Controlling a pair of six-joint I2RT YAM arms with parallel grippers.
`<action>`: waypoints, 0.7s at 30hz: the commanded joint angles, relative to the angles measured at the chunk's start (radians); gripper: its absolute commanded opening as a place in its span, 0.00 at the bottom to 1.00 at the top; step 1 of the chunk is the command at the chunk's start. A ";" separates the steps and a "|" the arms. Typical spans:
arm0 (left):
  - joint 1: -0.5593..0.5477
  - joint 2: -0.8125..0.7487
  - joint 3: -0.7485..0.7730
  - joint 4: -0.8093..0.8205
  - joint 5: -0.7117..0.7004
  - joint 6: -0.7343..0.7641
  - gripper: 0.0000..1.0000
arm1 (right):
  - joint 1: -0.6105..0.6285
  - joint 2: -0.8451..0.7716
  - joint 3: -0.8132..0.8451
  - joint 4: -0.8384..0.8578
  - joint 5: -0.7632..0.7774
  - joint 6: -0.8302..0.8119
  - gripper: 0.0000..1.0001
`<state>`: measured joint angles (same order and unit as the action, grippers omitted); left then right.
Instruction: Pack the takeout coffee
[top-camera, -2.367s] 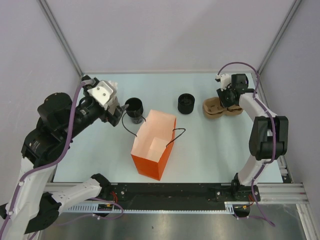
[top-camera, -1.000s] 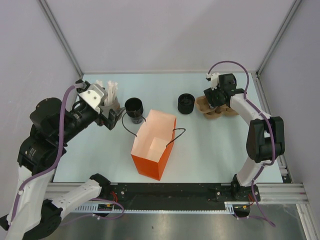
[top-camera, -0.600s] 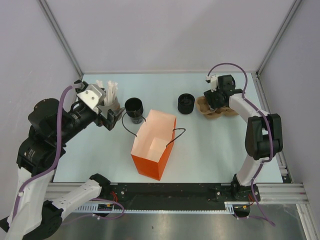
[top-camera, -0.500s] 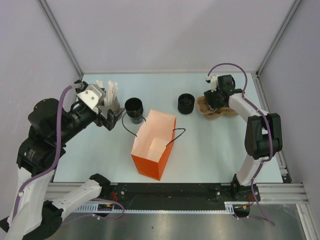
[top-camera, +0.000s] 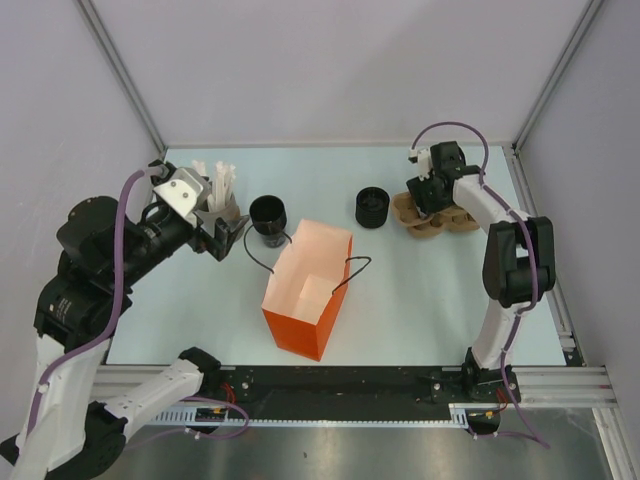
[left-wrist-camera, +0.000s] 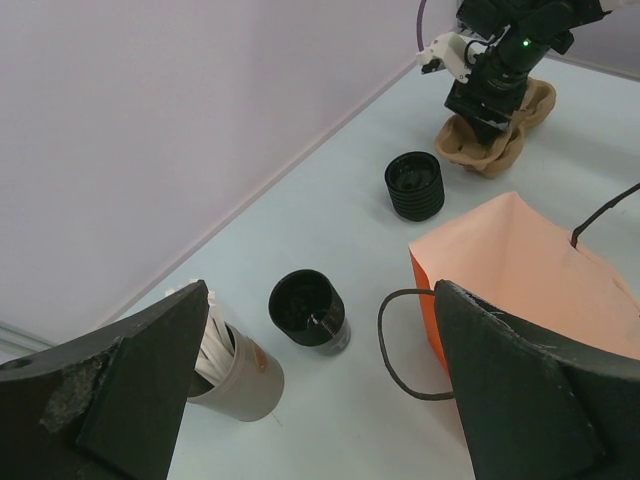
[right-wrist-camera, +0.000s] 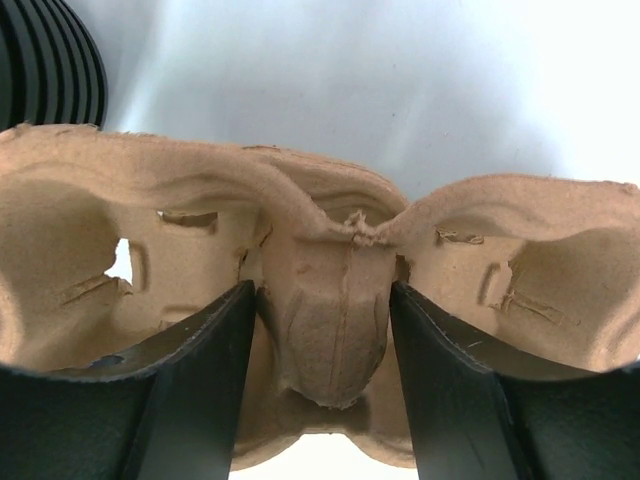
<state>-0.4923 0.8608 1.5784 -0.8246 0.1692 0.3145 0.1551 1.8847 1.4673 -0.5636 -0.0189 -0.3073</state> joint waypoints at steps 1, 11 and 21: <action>0.015 -0.011 -0.012 0.022 0.018 -0.017 1.00 | -0.006 0.060 0.122 -0.140 0.004 0.014 0.63; 0.029 -0.014 -0.012 0.022 0.023 -0.018 1.00 | -0.023 0.152 0.341 -0.327 -0.024 0.030 0.66; 0.040 -0.023 -0.014 0.019 0.035 -0.023 1.00 | -0.012 0.234 0.443 -0.423 -0.024 0.062 0.66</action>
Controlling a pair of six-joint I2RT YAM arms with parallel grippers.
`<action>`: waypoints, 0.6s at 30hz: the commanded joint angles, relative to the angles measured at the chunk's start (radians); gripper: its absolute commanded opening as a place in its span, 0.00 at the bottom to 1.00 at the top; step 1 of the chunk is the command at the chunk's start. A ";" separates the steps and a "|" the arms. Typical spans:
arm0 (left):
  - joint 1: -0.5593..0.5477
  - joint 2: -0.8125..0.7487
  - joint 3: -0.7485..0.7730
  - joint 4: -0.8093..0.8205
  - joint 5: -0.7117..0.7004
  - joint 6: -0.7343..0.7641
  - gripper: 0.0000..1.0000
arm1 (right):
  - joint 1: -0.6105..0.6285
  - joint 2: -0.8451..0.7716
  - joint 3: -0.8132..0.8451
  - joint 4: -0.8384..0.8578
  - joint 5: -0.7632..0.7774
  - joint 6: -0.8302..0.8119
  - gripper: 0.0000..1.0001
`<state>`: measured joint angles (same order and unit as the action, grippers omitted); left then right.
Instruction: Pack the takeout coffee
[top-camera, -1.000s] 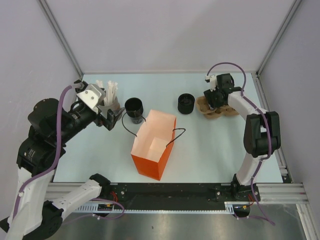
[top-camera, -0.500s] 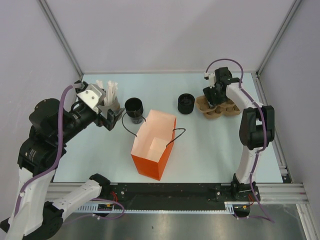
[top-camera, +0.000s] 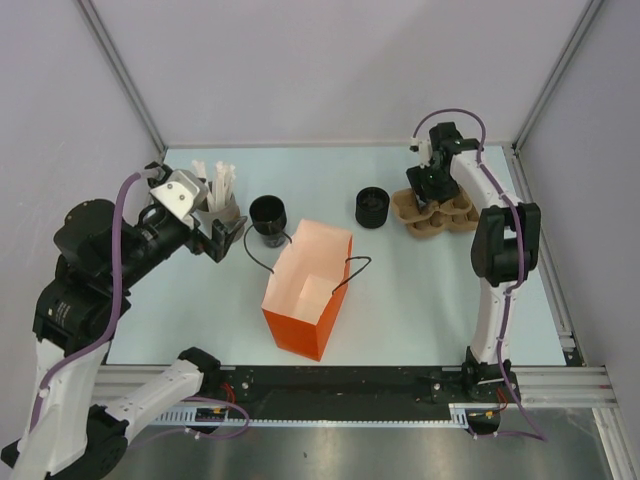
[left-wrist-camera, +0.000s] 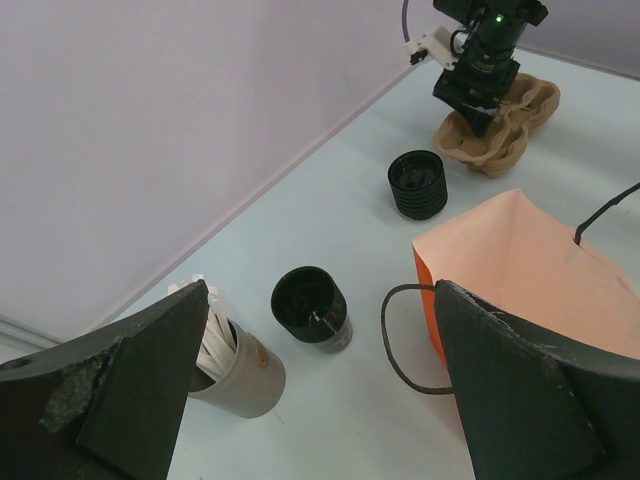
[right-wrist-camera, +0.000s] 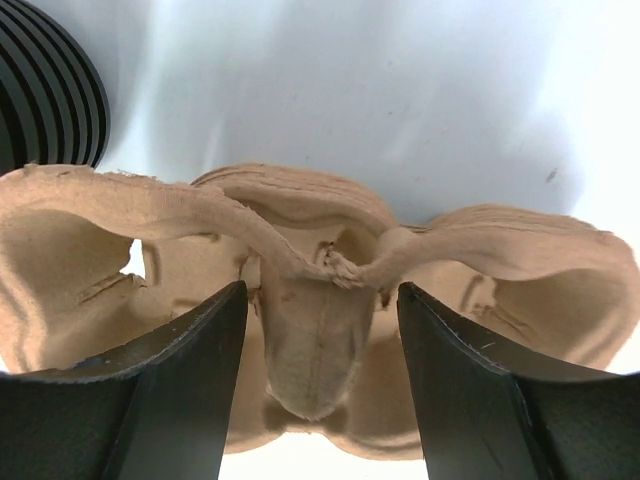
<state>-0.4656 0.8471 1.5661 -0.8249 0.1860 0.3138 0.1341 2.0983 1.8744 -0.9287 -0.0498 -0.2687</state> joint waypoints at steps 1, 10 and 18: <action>0.015 -0.010 -0.001 0.020 0.020 -0.021 1.00 | 0.007 0.022 0.032 -0.058 0.008 0.023 0.66; 0.021 -0.011 0.000 0.018 0.027 -0.024 1.00 | 0.015 -0.004 0.045 -0.093 0.044 0.016 0.42; 0.027 -0.008 -0.005 0.021 0.013 -0.021 1.00 | 0.015 -0.121 0.138 -0.173 0.027 -0.016 0.36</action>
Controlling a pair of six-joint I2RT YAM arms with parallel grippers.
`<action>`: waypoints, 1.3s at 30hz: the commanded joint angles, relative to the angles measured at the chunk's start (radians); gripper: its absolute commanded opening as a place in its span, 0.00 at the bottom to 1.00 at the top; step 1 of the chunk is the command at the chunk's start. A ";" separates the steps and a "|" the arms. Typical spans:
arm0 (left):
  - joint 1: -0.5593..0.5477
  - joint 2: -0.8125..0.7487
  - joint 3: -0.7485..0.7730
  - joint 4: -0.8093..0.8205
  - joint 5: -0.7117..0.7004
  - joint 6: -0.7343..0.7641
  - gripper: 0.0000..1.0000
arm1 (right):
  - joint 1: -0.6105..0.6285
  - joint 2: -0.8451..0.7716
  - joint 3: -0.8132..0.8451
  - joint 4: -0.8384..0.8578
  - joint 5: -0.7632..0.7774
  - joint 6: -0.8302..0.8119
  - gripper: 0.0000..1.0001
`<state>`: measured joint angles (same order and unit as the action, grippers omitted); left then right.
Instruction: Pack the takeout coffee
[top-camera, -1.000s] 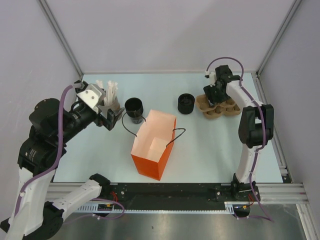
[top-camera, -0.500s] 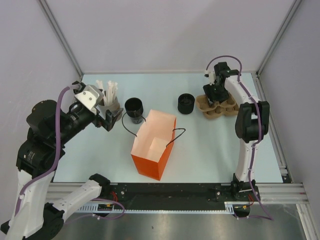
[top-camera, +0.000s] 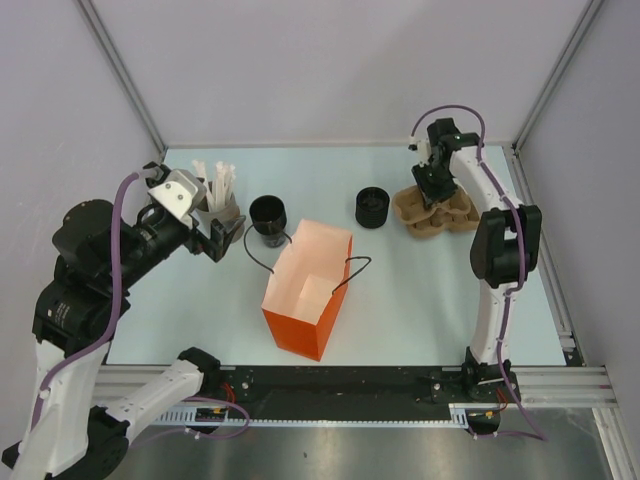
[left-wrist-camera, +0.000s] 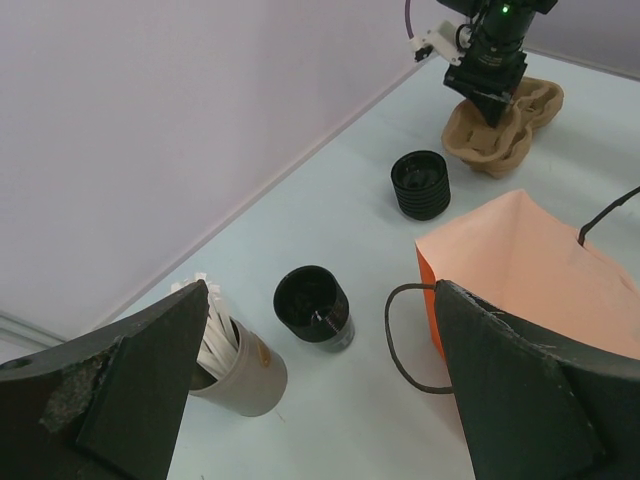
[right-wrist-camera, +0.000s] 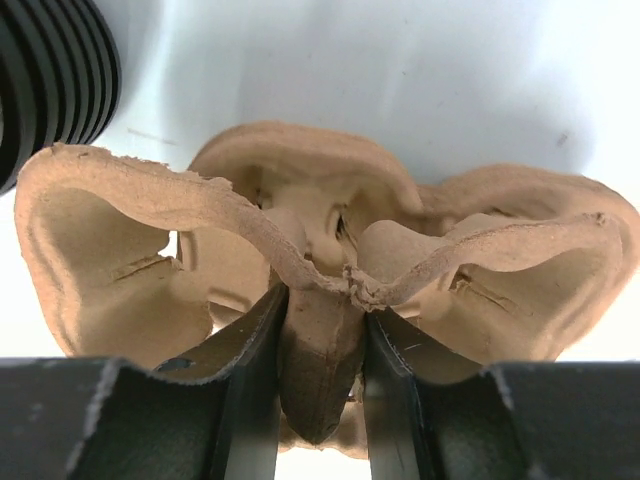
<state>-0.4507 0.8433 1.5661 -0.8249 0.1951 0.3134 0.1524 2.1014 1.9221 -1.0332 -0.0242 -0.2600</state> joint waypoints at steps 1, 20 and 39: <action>0.012 0.000 -0.005 0.024 -0.006 -0.020 1.00 | -0.002 -0.144 0.121 -0.076 -0.014 -0.031 0.36; 0.078 0.089 -0.008 0.063 -0.187 -0.040 1.00 | 0.484 -0.420 0.423 -0.086 -0.161 -0.134 0.37; 0.078 0.157 -0.038 0.078 -0.210 -0.013 1.00 | 0.670 -0.299 0.420 -0.284 -0.746 -0.088 0.38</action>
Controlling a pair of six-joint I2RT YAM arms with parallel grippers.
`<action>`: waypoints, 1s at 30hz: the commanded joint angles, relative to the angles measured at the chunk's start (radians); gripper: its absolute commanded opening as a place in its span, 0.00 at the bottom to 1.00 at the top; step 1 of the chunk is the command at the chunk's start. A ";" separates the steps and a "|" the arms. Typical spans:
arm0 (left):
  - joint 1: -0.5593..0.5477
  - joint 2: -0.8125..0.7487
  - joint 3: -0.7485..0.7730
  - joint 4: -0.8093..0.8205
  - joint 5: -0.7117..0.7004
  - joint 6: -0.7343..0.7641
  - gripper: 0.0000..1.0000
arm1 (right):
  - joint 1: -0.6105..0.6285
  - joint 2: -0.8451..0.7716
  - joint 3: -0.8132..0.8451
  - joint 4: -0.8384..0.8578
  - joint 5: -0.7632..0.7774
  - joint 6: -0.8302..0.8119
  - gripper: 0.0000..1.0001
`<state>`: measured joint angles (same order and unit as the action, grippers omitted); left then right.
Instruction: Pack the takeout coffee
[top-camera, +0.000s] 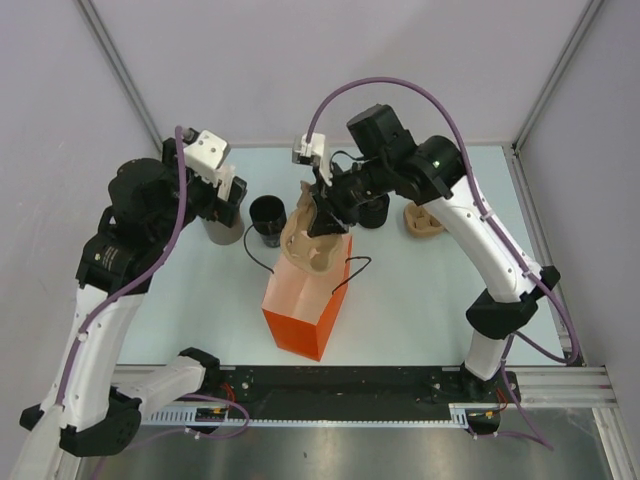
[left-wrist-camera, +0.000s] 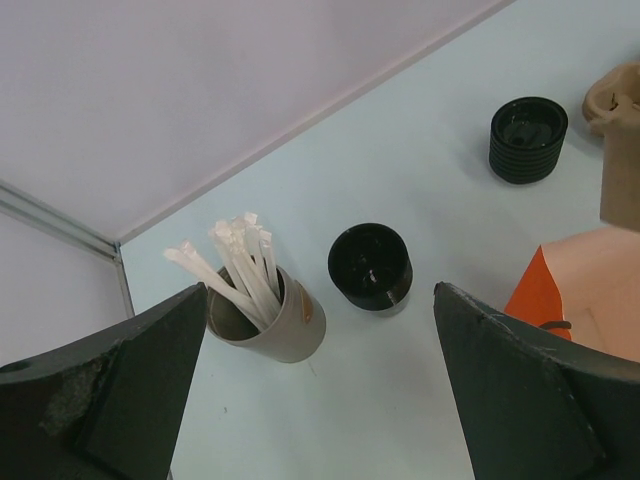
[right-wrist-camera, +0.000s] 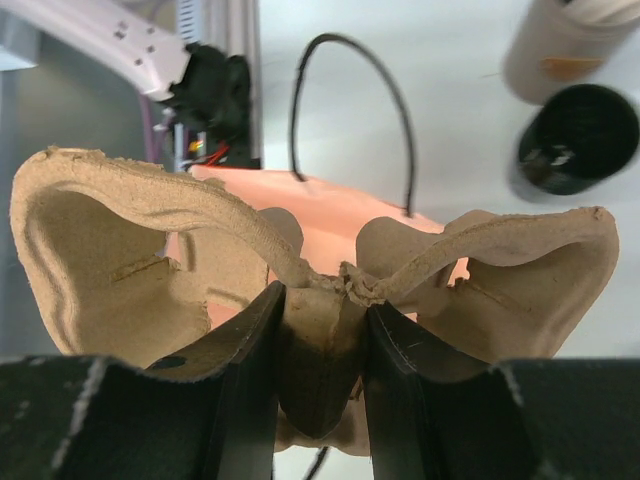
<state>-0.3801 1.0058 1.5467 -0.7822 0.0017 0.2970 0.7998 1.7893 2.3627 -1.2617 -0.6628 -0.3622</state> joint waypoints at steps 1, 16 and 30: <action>0.007 -0.007 -0.022 0.038 -0.017 0.004 1.00 | 0.033 0.019 -0.028 -0.067 -0.109 0.011 0.38; 0.009 -0.042 -0.045 0.026 -0.009 0.004 1.00 | 0.099 0.064 -0.143 -0.081 0.029 0.031 0.38; 0.007 -0.067 -0.062 -0.048 0.247 0.040 1.00 | 0.119 0.117 -0.201 -0.045 0.298 0.031 0.38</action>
<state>-0.3794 0.9539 1.4956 -0.8043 0.1284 0.3176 0.9081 1.8893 2.1735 -1.3182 -0.4438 -0.3401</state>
